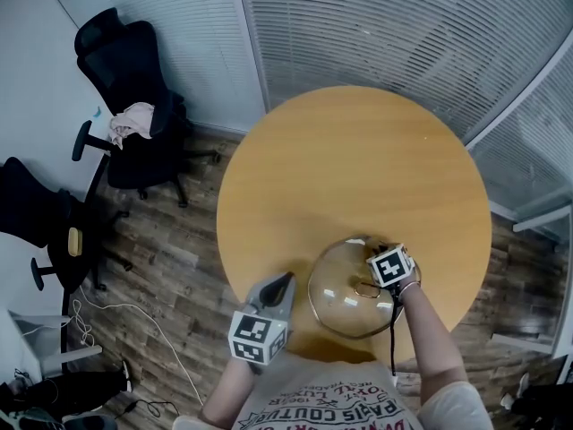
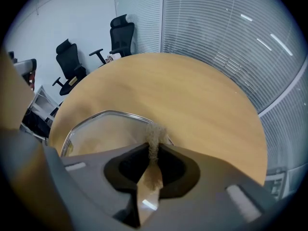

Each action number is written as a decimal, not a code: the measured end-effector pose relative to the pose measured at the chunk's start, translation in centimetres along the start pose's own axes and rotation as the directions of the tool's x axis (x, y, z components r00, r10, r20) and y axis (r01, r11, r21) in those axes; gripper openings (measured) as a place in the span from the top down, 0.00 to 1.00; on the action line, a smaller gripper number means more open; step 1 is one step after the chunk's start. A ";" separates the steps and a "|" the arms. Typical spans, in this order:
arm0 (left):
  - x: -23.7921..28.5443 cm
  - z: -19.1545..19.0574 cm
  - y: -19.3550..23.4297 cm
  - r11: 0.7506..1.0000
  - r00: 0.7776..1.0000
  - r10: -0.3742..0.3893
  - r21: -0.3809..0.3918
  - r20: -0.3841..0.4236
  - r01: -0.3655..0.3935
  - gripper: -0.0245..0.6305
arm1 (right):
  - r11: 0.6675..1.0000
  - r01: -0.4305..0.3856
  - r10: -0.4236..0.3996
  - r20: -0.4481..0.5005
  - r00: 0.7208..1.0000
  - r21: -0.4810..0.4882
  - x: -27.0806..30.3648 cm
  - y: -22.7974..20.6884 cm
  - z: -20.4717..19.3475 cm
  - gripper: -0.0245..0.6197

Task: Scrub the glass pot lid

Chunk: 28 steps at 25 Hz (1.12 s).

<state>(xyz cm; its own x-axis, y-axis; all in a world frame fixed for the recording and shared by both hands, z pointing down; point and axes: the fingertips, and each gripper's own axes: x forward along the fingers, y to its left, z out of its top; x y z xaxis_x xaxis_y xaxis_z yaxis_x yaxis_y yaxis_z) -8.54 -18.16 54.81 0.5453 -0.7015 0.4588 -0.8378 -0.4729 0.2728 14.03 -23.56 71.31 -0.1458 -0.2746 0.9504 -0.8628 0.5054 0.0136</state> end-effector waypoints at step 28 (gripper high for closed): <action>-2.8 -1.6 1.4 0.996 0.996 0.087 -0.033 0.009 -0.087 0.95 | 0.905 -0.026 0.025 -0.009 1.000 -0.426 1.2 8.2 5.4 0.87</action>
<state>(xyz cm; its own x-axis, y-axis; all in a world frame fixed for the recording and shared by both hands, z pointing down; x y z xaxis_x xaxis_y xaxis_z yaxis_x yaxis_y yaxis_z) -11.27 -16.00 55.26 0.4706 -0.7446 0.4735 -0.8823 -0.3922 0.2602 4.16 -24.12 70.89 -0.1626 -0.2545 0.9533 -0.5706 0.8125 0.1196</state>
